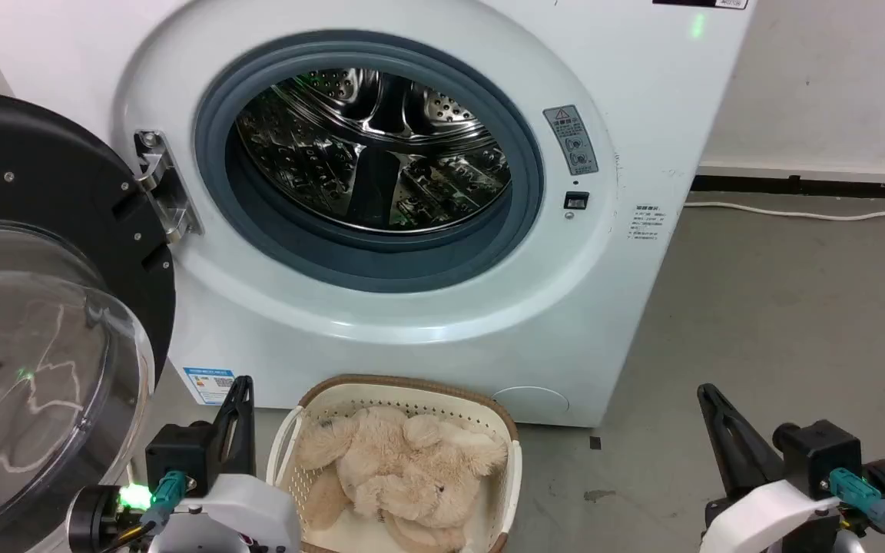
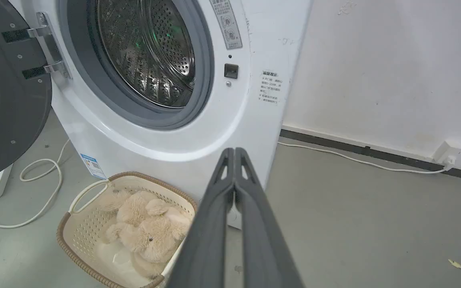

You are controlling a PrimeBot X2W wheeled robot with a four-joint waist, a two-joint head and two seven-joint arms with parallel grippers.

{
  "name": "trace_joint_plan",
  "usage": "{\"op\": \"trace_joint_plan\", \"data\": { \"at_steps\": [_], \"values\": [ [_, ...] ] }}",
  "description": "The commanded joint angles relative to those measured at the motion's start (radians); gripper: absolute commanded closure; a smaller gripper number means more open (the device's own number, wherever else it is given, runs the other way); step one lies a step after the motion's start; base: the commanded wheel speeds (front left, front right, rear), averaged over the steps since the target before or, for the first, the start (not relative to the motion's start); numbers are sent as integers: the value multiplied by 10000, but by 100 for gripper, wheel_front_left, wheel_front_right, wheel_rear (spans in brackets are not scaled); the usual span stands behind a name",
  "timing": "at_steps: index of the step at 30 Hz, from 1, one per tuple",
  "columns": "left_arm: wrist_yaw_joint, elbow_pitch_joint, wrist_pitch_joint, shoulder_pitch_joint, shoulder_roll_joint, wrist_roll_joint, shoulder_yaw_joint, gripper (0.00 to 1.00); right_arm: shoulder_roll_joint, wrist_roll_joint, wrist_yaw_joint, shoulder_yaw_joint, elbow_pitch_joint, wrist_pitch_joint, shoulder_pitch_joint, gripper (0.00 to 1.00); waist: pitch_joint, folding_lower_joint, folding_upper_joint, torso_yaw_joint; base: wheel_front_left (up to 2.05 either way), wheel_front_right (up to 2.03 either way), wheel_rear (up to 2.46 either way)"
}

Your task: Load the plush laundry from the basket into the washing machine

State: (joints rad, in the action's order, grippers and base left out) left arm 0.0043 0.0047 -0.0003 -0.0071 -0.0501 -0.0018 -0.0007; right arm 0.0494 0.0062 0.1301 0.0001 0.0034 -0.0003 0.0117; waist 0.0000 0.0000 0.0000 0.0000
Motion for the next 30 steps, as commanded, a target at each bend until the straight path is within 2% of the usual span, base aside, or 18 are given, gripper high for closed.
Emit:
{"op": "trace_joint_plan", "data": {
  "at_steps": [1, 29, 30],
  "values": [
    [-43, -47, 3, 71, -1, 18, 7, 100, 8, -62, 6, -1, -34, 3, -117, 100, 0, 0, 0, 0, 0, 0, 0],
    [-43, -47, 3, 71, -1, 18, 7, 100, 8, -62, 6, -1, -34, 3, -117, 100, 0, 0, 0, 0, 0, 0, 0],
    [0, -1, -2, 0, 0, 0, -1, 0, 0, 2, 0, -4, 0, -2, 0, 0, 0, 0, 0, 0, 0, 0, 0]
  ]
}}
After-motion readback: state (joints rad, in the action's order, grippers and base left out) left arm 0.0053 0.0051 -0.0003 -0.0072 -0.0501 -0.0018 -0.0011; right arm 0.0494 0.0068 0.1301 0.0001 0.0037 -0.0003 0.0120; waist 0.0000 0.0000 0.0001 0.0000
